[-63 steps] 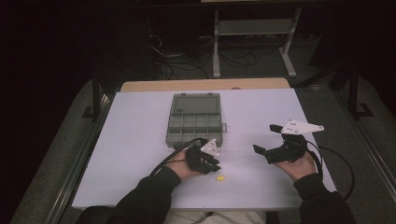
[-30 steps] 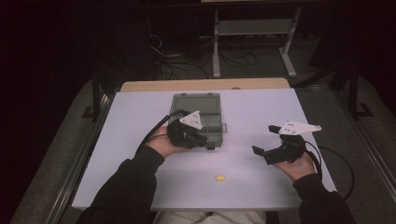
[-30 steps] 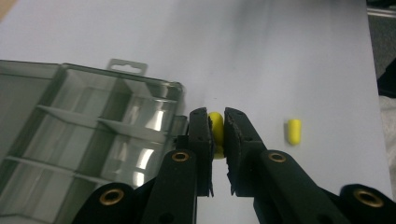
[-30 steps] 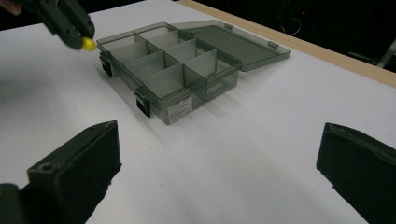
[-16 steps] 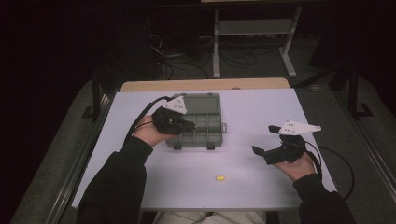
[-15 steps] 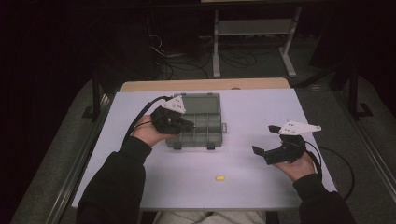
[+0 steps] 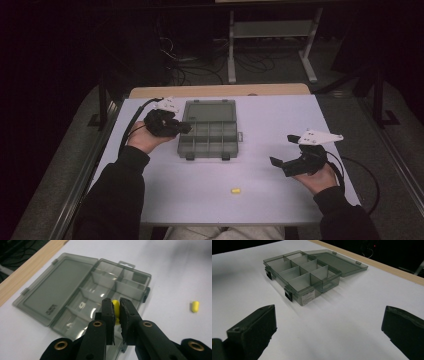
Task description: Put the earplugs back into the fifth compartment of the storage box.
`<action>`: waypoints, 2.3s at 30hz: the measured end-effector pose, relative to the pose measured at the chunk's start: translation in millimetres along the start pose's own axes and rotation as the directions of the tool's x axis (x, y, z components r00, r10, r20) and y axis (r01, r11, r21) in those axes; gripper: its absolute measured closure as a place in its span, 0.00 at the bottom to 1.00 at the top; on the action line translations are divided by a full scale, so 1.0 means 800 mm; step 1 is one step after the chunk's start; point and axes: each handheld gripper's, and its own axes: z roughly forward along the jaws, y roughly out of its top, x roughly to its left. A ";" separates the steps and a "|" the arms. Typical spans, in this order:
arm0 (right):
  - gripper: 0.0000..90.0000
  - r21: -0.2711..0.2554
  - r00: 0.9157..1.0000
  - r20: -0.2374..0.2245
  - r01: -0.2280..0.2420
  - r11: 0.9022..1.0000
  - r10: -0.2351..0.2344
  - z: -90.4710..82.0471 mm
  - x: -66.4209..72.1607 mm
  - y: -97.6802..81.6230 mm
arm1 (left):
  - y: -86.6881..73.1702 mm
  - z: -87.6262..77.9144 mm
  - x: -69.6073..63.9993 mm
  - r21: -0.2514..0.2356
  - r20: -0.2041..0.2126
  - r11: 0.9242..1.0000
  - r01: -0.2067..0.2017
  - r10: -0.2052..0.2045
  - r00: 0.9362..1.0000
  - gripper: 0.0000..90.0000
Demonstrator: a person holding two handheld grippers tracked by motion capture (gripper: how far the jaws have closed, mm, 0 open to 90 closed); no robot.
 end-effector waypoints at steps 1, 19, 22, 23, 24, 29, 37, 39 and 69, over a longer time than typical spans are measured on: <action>0.00 0.000 1.000 0.000 -0.002 1.000 0.002 0.000 0.000 0.000 | -0.003 0.000 0.002 -0.001 -0.004 1.000 0.008 -0.008 1.000 0.92; 0.00 0.014 1.000 -0.002 0.003 1.000 -0.003 0.003 0.000 -0.001 | -0.046 0.031 0.020 0.026 0.009 0.996 0.085 -0.085 0.996 0.92; 0.00 0.015 1.000 -0.003 0.002 1.000 -0.002 0.004 0.000 -0.001 | -0.044 0.038 0.019 0.037 0.012 0.996 0.079 -0.079 0.997 0.92; 0.00 0.016 1.000 -0.003 0.001 1.000 -0.001 0.004 0.000 -0.001 | -0.045 0.041 0.019 0.044 0.010 0.996 0.079 -0.079 0.997 0.92; 0.00 0.016 1.000 -0.004 0.002 1.000 -0.002 0.004 0.000 -0.001 | -0.045 0.043 0.019 0.051 0.009 0.996 0.075 -0.075 0.997 0.92; 0.00 0.020 1.000 -0.005 0.006 1.000 -0.006 0.004 0.001 -0.001 | -0.050 0.049 0.023 0.059 0.002 0.994 0.094 -0.095 0.996 0.92; 0.00 0.023 1.000 -0.006 0.011 1.000 -0.010 0.007 0.002 0.000 | -0.058 0.065 0.018 0.118 -0.027 0.988 0.098 -0.095 0.995 0.91; 0.00 0.024 1.000 -0.008 0.012 1.000 -0.011 0.007 0.002 0.000 | -0.059 0.067 0.018 0.128 -0.037 0.987 0.100 -0.096 0.995 0.91; 0.00 0.026 1.000 -0.011 0.010 1.000 -0.010 0.007 0.001 -0.001 | -0.013 0.026 -0.045 -0.094 0.065 0.995 0.022 -0.016 0.998 0.00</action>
